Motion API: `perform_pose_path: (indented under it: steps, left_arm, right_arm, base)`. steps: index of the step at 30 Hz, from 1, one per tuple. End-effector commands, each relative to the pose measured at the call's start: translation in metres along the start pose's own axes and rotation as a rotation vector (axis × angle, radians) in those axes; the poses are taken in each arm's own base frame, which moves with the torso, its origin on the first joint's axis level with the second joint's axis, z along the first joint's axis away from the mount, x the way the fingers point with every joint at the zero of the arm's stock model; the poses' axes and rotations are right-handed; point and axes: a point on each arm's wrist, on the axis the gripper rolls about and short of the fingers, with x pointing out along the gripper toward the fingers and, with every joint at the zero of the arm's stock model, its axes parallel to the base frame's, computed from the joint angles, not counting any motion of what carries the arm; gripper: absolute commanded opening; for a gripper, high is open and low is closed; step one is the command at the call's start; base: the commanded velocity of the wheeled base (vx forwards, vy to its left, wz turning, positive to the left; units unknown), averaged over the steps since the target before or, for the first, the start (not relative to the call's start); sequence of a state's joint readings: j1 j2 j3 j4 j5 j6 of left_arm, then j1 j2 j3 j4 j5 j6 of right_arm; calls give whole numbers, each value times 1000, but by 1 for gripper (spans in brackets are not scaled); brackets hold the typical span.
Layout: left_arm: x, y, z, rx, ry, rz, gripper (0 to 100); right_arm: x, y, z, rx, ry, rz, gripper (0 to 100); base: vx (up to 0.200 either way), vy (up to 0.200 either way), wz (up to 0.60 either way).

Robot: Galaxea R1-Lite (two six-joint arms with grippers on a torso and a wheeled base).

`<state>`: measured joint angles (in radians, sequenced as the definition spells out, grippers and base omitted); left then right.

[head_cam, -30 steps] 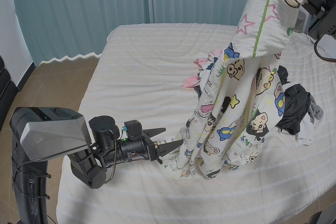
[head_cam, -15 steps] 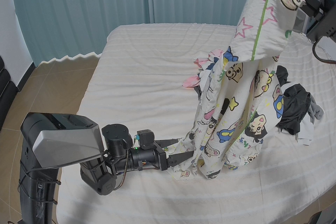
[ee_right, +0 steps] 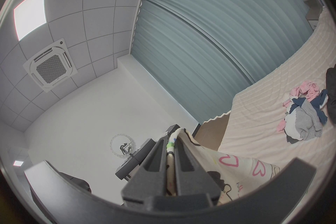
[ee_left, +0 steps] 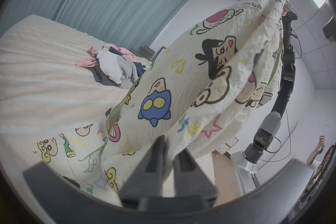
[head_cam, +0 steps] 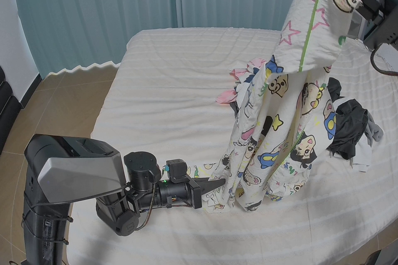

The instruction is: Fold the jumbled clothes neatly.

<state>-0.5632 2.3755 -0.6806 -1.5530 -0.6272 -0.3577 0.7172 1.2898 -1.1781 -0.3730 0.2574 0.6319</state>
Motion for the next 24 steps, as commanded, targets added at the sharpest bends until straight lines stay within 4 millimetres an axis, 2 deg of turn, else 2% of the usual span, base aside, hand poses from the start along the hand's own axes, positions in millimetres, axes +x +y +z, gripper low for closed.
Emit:
perform_pose_path:
  steps: [1,4,7,12,15,16,18,22,24]
  left_arm:
    - [-6,-2,5,25,-19,8,0]
    - [-12,-2,15,40,-46,29,0]
    - [-24,-2,37,66,-117,76,0]
    - [-49,-4,78,111,-240,178,0]
    - [-69,-9,102,97,-258,258,0]
    - [-69,-9,102,97,-258,258,0]
    - [-86,-21,124,80,-276,341,0]
    - [-100,-27,152,77,-316,426,0]
    - [-106,-23,173,44,-323,554,0]
  right_arm:
    - [-1,-1,1,-2,-5,-6,0]
    - [-2,-2,1,-3,-8,-15,0]
    - [-4,-9,0,-4,-4,-44,0]
    - [1,-35,8,-20,-31,-156,0]
    - [1,-47,16,-30,-48,-195,0]
    - [1,-47,16,-30,-48,-195,0]
    - [3,-59,18,-31,-43,-222,0]
    - [11,-72,19,-26,-39,-257,0]
    - [22,-86,19,-15,-22,-287,0]
  base:
    - [0,0,0]
    - [0,0,0]
    - [0,0,0]
    - [0,0,0]
    - [0,0,0]
    - [0,0,0]
    - [0,0,0]
    - [0,0,0]
    - [0,0,0]
